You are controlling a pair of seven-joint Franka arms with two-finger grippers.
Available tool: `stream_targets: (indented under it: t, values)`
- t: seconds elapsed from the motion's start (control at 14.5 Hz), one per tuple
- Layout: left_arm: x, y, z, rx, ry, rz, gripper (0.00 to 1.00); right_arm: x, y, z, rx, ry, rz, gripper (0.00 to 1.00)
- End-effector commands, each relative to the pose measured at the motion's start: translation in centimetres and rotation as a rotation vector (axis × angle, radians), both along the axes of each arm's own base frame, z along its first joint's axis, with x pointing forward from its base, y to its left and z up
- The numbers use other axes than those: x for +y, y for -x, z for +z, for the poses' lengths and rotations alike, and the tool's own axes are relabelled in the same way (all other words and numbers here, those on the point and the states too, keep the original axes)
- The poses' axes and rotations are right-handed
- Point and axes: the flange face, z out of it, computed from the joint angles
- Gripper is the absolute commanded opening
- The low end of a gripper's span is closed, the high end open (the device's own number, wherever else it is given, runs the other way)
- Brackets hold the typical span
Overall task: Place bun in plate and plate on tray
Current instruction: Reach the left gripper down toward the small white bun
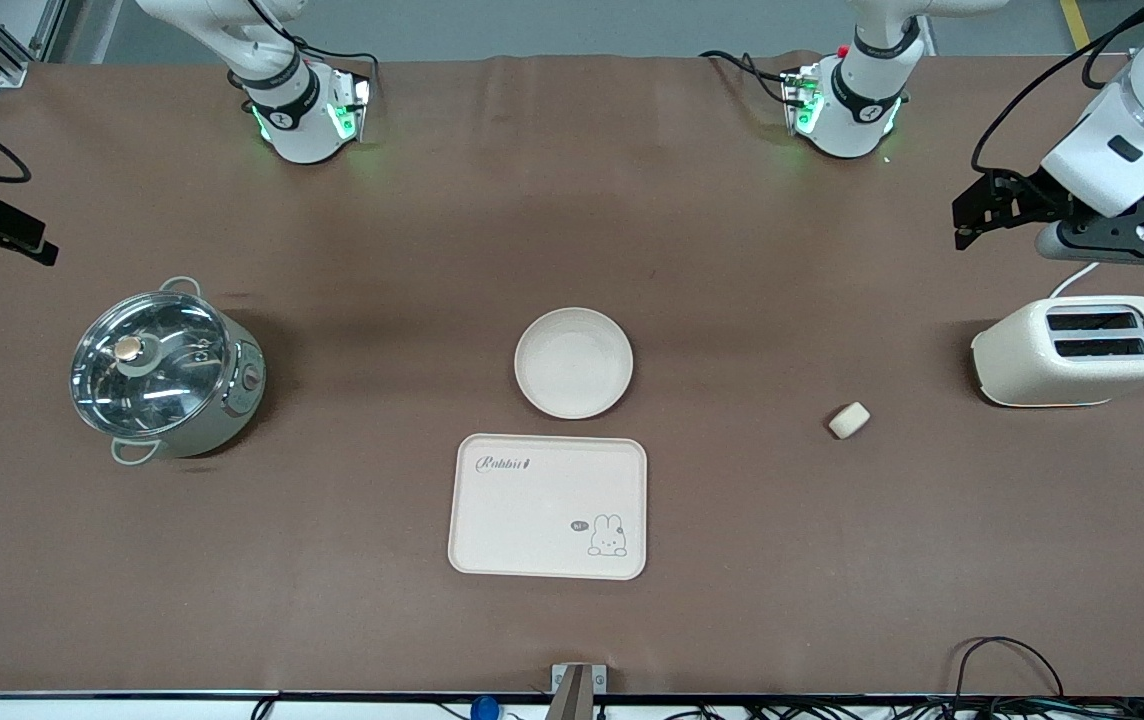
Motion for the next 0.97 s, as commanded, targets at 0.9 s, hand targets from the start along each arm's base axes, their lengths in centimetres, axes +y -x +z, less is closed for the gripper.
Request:
stream_targets:
  t: [0.9]
  values:
    - [5.9,-8.0,-12.5,0.056,-0.012,0.191,1.0,0.2,0.1,0.1,-0.003,-0.011,0.013,1.0]
